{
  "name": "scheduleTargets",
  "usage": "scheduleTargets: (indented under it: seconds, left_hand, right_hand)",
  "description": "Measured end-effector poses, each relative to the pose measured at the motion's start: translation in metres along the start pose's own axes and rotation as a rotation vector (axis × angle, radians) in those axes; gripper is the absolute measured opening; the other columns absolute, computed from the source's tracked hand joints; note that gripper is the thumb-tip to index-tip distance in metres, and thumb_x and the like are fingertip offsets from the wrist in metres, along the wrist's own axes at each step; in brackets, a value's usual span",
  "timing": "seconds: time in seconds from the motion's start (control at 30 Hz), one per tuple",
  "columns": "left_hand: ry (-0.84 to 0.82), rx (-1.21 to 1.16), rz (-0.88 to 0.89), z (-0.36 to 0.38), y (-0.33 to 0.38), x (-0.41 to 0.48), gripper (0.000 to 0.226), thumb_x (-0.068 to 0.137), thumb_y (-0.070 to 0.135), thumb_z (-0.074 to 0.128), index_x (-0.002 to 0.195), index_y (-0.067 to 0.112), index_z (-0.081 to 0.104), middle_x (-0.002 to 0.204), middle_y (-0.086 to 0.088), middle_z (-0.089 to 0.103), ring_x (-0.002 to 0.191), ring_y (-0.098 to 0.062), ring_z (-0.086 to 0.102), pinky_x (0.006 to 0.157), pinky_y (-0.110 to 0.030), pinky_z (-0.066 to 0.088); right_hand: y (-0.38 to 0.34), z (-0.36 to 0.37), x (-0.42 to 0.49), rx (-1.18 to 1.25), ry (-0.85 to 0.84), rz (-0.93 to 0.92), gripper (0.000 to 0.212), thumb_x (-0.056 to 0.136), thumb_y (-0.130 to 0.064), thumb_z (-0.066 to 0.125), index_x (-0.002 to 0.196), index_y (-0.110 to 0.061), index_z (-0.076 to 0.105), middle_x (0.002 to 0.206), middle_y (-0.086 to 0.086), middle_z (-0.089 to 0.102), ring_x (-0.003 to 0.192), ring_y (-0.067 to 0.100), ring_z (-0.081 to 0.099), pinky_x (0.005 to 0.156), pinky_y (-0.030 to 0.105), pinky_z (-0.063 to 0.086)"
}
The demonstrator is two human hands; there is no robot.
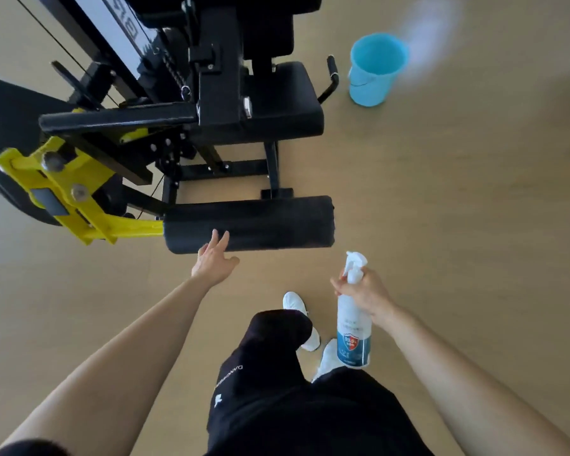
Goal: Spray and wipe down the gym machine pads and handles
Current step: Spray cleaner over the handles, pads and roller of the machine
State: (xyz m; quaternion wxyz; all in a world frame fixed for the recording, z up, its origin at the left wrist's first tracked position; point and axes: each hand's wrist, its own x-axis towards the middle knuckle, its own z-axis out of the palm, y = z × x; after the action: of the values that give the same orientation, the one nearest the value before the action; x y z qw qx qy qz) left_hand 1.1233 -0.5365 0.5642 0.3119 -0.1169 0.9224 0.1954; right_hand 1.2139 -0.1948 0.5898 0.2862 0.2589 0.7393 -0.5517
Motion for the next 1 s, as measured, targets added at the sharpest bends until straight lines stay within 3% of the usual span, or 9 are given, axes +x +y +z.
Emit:
scheduleTargets:
  seconds: [0.2, 0.33, 0.43, 0.53, 0.63, 0.7, 0.8, 0.93, 1.0]
  left_hand:
    - [-0.267, -0.094, -0.018, 0.039, -0.023, -0.013, 0.072, 0.099, 0.034, 0.062, 0.163, 0.032, 0.028, 0.172, 0.005, 0.019, 0.152, -0.026, 0.035, 0.118, -0.035, 0.036]
    - [-0.024, -0.186, -0.027, 0.024, -0.046, -0.005, 0.068, 0.095, 0.032, 0.065, 0.158, 0.029, 0.039, 0.154, -0.005, 0.051, 0.123, -0.03, 0.061, 0.095, -0.038, 0.053]
    - [0.261, -0.329, -0.081, -0.019, -0.066, 0.017, 0.067, 0.094, 0.024, 0.065, 0.156, 0.019, 0.041, 0.154, -0.011, 0.046, 0.135, -0.036, 0.05, 0.109, -0.046, 0.044]
    - [0.38, -0.397, -0.169, -0.058, -0.091, 0.044, 0.07, 0.093, 0.019, 0.067, 0.157, 0.014, 0.038, 0.154, -0.018, 0.039, 0.141, -0.041, 0.041, 0.115, -0.05, 0.035]
    - [0.23, -0.475, -0.124, -0.076, -0.111, 0.065, 0.076, 0.094, 0.011, 0.065, 0.161, 0.017, 0.03, 0.15, -0.013, 0.047, 0.134, -0.039, 0.048, 0.108, -0.046, 0.043]
    - [0.134, -0.565, -0.085, -0.079, -0.118, 0.068, 0.08, 0.092, 0.001, 0.061, 0.162, 0.024, 0.03, 0.131, -0.004, 0.058, 0.111, -0.033, 0.058, 0.091, -0.037, 0.048]
    - [0.082, -0.616, -0.063, -0.078, -0.132, 0.069, 0.086, 0.09, -0.004, 0.056, 0.162, 0.034, 0.029, 0.119, -0.004, 0.068, 0.086, -0.024, 0.061, 0.069, -0.032, 0.051]
    - [0.035, -0.602, -0.02, -0.076, -0.149, 0.061, 0.086, 0.092, -0.006, 0.048, 0.162, 0.039, 0.026, 0.138, -0.004, 0.065, 0.103, -0.028, 0.065, 0.079, -0.042, 0.058]
    - [0.0, -0.62, -0.025, -0.07, -0.156, 0.054, 0.092, 0.089, -0.011, 0.042, 0.163, 0.041, 0.023, 0.147, -0.004, 0.059, 0.102, -0.029, 0.067, 0.068, -0.035, 0.055]
  right_hand:
    - [0.012, 0.005, -0.033, 0.094, 0.029, -0.042, 0.041, 0.088, -0.024, 0.081, 0.124, -0.031, 0.063, 0.071, 0.003, 0.075, 0.073, 0.015, 0.072, 0.088, 0.042, 0.057]
    - [-0.003, 0.031, -0.04, 0.077, 0.073, -0.003, 0.017, 0.088, -0.02, 0.081, 0.097, -0.013, 0.068, 0.072, 0.003, 0.073, 0.069, 0.016, 0.07, 0.08, 0.038, 0.057]
    - [-0.017, 0.066, -0.035, 0.001, 0.109, 0.054, 0.024, 0.086, -0.026, 0.082, 0.084, -0.012, 0.062, 0.07, 0.001, 0.073, 0.068, 0.017, 0.069, 0.081, 0.039, 0.057]
    - [-0.034, 0.107, -0.028, -0.037, 0.113, 0.061, 0.031, 0.079, -0.038, 0.082, 0.092, -0.017, 0.063, 0.076, 0.001, 0.076, 0.071, 0.017, 0.074, 0.084, 0.043, 0.06]
    - [-0.053, 0.151, -0.022, -0.105, 0.079, 0.017, 0.041, 0.073, -0.049, 0.081, 0.106, -0.032, 0.064, 0.087, 0.0, 0.076, 0.078, 0.016, 0.076, 0.084, 0.041, 0.062]
    - [-0.072, 0.178, -0.022, -0.145, 0.082, 0.015, 0.023, 0.082, -0.037, 0.081, 0.097, -0.032, 0.064, 0.089, 0.002, 0.075, 0.078, 0.017, 0.075, 0.081, 0.038, 0.061]
    - [-0.088, 0.211, -0.02, -0.195, 0.118, 0.061, 0.024, 0.086, -0.035, 0.08, 0.083, -0.023, 0.06, 0.087, 0.003, 0.073, 0.08, 0.021, 0.073, 0.078, 0.036, 0.058]
    - [-0.101, 0.236, -0.021, -0.271, 0.101, 0.016, 0.023, 0.085, -0.039, 0.078, 0.082, -0.025, 0.06, 0.082, -0.002, 0.069, 0.08, 0.021, 0.07, 0.08, 0.043, 0.058]
    - [-0.103, 0.239, -0.022, -0.296, 0.047, -0.037, 0.027, 0.082, -0.047, 0.075, 0.098, -0.031, 0.061, 0.093, -0.008, 0.068, 0.087, 0.017, 0.068, 0.084, 0.042, 0.057]
